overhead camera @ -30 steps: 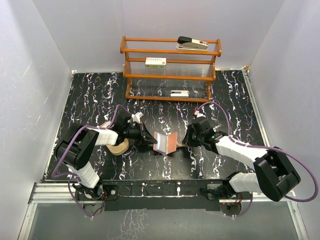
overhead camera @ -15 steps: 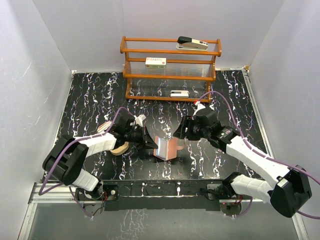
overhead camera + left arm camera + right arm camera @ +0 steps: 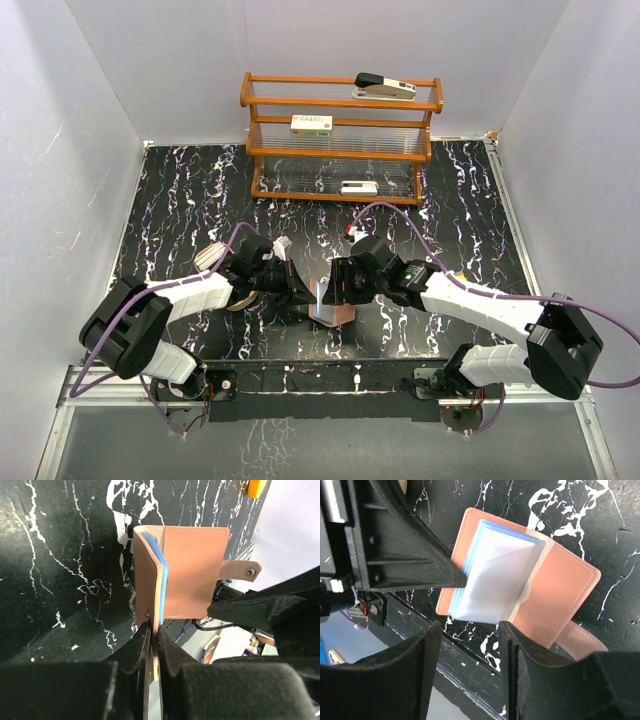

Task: Put the credit cards into the card holder
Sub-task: Adjust the card holder at the center of the board.

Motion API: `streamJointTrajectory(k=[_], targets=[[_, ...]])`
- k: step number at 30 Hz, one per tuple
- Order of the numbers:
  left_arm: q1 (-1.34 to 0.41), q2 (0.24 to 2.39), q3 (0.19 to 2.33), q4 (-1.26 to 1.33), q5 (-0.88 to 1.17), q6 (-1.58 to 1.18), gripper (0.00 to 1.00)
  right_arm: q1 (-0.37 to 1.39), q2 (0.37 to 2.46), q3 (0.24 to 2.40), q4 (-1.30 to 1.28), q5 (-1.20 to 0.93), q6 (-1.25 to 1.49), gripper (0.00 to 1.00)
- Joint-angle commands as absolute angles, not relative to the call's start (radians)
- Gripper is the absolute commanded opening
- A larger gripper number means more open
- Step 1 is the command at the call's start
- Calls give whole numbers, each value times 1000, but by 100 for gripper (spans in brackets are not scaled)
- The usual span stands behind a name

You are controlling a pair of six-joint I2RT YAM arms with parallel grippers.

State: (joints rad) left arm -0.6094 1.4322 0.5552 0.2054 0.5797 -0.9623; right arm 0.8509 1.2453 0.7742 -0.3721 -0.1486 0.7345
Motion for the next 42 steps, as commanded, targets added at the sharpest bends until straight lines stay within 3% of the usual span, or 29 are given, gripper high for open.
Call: streamJointTrajectory(k=[1,5,7,11,14,18,23,26,39,42], targets=[[-621,1391,539,284,594,-1022,7,854,1261,741,-247,-126,720,44],[-623,1379,517,329,610,-1043,8,854,1289,699,-212,-110,723,37],[-623,1376,508,341,609,-1043,0,854,1295,675,-194,-92,727,33],[-625,1378,471,418,625,-1062,0,854,1298,620,-145,-74,744,32],[-626,1384,450,486,645,-1086,6,854,1302,589,-123,-74,752,31],[-626,1383,435,548,653,-1103,3,854,1306,558,-104,-52,753,29],[-626,1386,454,521,659,-1088,13,854,1313,551,-78,-62,757,28],[-625,1379,447,540,663,-1092,1,854,1317,546,-72,-62,762,28],[-626,1373,428,462,630,-1043,0,854,1236,563,-153,-33,800,33],[-627,1353,427,454,622,-1043,14,854,1240,570,-141,-48,802,33]])
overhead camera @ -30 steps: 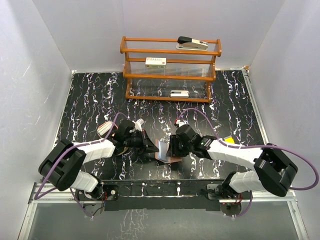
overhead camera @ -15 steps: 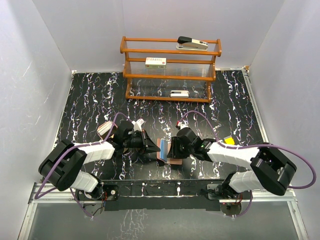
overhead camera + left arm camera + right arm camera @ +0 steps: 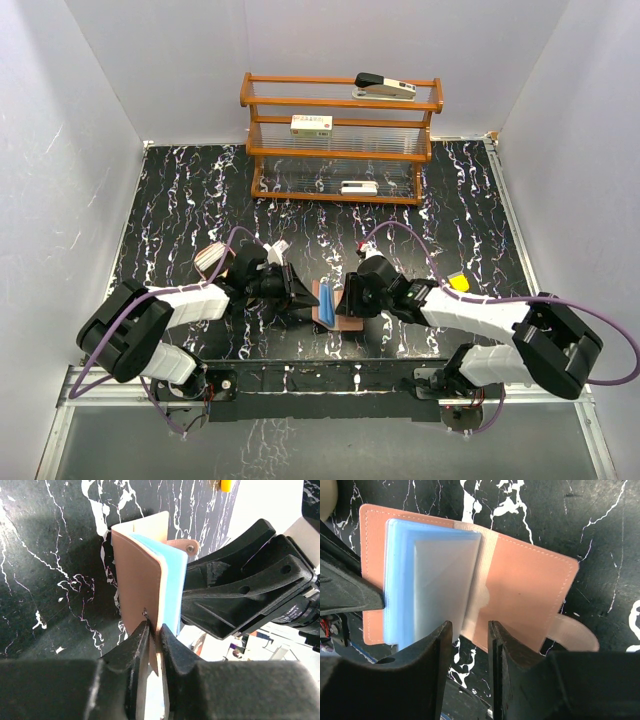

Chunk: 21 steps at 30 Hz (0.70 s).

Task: Put the credit cards into the card holder
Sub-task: Adjust the card holder at the center of the board.

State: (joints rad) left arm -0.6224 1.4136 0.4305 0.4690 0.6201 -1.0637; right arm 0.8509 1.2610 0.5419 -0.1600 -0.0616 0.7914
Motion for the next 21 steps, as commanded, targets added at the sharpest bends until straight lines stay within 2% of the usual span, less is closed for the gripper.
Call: streamJointTrajectory(k=[1,2,5,11,21], targets=[[-627,1345,427,457,621,-1042,21,854,1249,573,-134,-53,804,33],[-627,1343,429,457,623,-1043,26,854,1259,572,-122,-60,808,33],[-627,1347,434,462,623,-1043,33,854,1298,558,-79,-83,823,31],[-627,1364,463,432,622,-1019,39,854,1350,571,-46,-123,819,29],[-627,1378,461,424,610,-1014,55,857,1298,595,-42,-112,814,28]])
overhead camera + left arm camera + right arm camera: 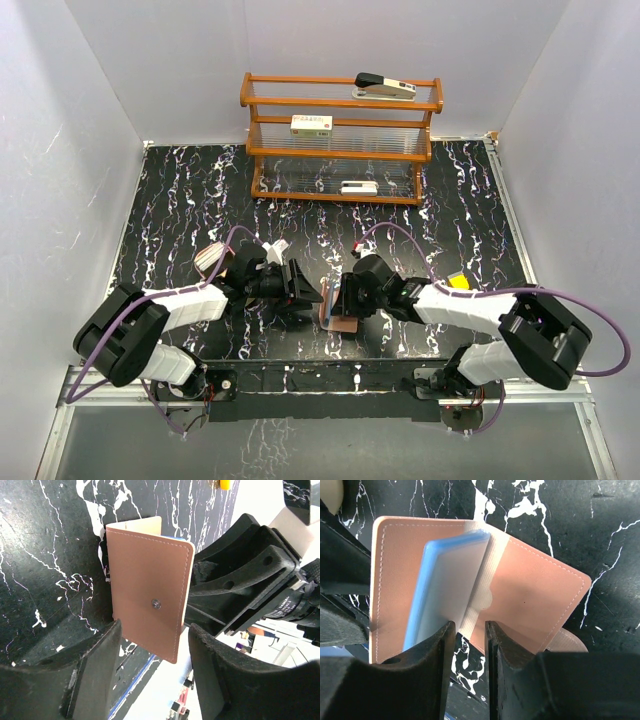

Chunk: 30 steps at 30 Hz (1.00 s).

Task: Put the credit cards into the card holder
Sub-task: Adjust the card holder at the center of the board.

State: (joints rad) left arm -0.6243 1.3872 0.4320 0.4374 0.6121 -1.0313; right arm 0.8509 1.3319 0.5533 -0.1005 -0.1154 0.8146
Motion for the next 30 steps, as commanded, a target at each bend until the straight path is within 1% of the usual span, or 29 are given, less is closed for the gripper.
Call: streamJointTrajectory(k=[1,4,8,10,13,15,19,20,22,24,26,30], targets=[[-627,1376,462,423,607,-1013,56,857,1303,598,-40,-115,812,28],[-627,1380,467,417,605,-1009,57,857,1330,620,-35,-126,802,28],[-627,1387,467,425,611,-1017,50,859,1353,657,-36,-133,791,28],[-627,1386,458,445,610,-1031,50,861,1353,665,-29,-126,787,28],[-627,1381,459,429,600,-1024,54,862,1374,670,-13,-130,787,28],[-627,1380,469,402,597,-1006,52,863,1397,673,-11,-134,784,28],[-627,1373,469,391,595,-995,35,865,1421,666,0,-135,786,28],[-628,1373,469,392,595,-998,30,865,1422,665,-1,-134,786,28],[-627,1373,469,385,595,-1006,14,865,1412,661,-15,-124,785,28],[-627,1348,478,364,603,-1005,6,865,1384,639,-21,-115,781,28],[-629,1330,471,361,610,-1009,2,866,1357,614,-20,-105,781,28],[-629,1297,430,402,611,-1049,1,865,1334,591,-30,-107,788,29]])
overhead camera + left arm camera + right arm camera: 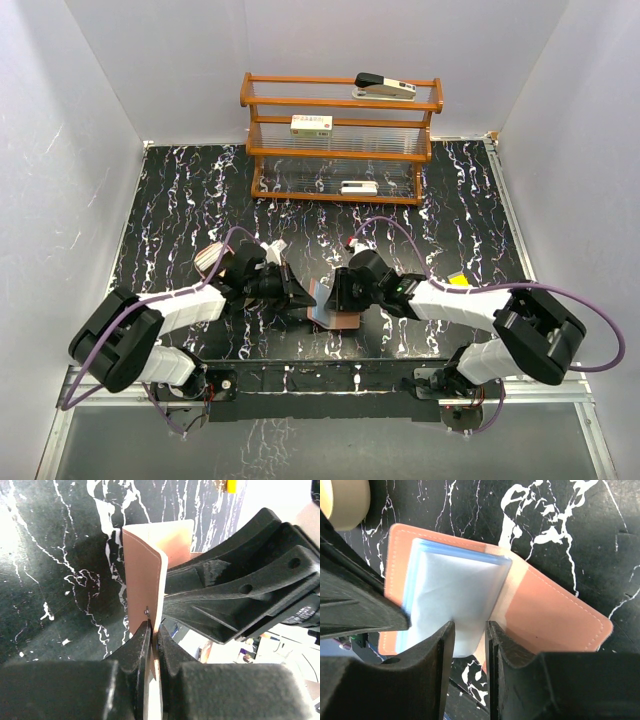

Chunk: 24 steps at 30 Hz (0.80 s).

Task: Put the credit cards into the card holder
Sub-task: Adjust the card holder at the center of the board.

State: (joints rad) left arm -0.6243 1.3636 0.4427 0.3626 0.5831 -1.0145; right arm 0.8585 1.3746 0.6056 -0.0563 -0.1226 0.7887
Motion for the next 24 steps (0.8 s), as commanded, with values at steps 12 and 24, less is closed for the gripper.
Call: streamJointTrajectory(k=[12,24], targets=[[-632,1289,411,383,604,-1054,41,865,1381,610,-84,-60,750,31],[-632,1350,528,232,574,-928,48,865,1371,643,-134,-54,715,31]])
